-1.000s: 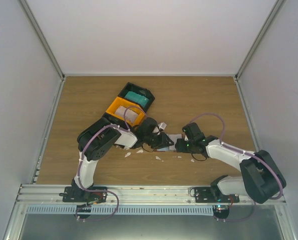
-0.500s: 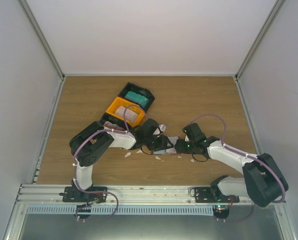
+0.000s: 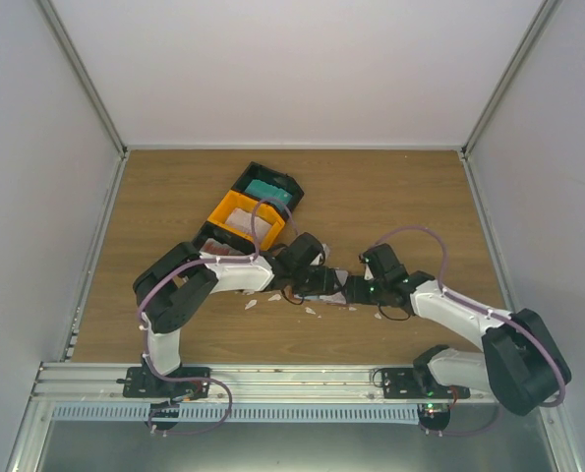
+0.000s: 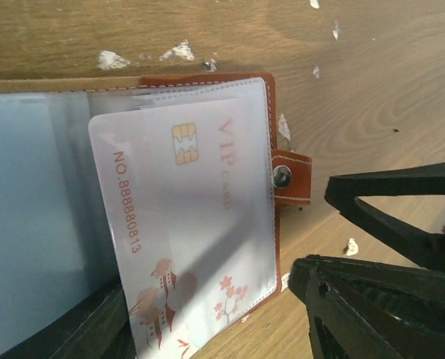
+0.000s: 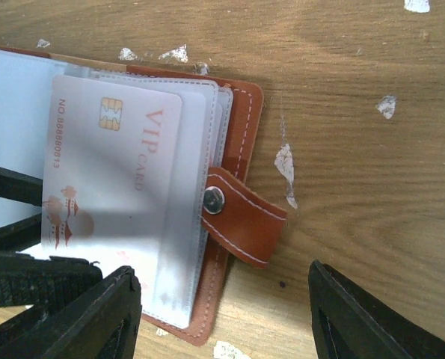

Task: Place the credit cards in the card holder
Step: Insert the credit card into the card holder.

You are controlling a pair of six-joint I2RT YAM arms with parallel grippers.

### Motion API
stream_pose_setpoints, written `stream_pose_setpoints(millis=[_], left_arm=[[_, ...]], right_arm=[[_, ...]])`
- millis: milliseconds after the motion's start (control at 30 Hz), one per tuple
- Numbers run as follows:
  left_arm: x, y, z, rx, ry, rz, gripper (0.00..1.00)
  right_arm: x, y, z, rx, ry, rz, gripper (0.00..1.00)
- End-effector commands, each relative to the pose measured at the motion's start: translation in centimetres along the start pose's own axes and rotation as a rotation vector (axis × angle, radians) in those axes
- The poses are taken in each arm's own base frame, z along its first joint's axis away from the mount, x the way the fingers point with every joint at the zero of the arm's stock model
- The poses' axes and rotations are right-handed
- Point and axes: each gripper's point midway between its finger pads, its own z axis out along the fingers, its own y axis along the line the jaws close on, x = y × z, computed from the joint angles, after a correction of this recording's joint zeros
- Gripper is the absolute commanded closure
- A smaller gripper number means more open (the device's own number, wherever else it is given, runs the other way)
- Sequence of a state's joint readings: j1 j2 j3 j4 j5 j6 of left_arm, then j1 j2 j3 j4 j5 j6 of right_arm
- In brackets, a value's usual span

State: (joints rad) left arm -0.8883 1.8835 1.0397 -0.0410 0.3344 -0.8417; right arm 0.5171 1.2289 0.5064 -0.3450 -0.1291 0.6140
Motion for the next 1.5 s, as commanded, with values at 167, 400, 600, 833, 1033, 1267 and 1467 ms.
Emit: stream_pose_setpoints(millis=[167,400,600,833,1033,1267,1467], left_arm=[[0.3,1.7,-1.5,-0.194,-0.022,0.046,0.31],[0.6,2.1,-2.2,-0.251,-0.029,0.059,0.23],[0.4,1.9,-2.5,-0.284,-0.041,0.08,0.17],[0.0,1.9,-3.3,-0.364,-0.068,0.115,0.16],[-0.2,2.7,-3.6,-0.46,-0.076,0.158,0.19],[0.4,2.4,-2.6,-0.409,-0.046,0.172,0.22],[0.8,2.9,-1.6,-0.414,-0.023,0.163,0.29]], right_arm=[[0.6,0.2,-0.7,-0.024,-0.006,-0.02,0.37],[1.2,0.5,-0.7,-0.053,0.0,-0.022,0.37],[1.6,0.8,-0.5,-0.07,0.009,-0.026,0.37],[1.7,0.8,-0.4,-0.067,0.003,-0.021,0.37],[1.9,0.9,-0.2,-0.066,0.005,-0.022,0.37],[2.1,1.3,0.0,-0.077,0.009,-0.031,0.37],[2.7,2.0,0.4,-0.092,0.029,-0.052,0.38]])
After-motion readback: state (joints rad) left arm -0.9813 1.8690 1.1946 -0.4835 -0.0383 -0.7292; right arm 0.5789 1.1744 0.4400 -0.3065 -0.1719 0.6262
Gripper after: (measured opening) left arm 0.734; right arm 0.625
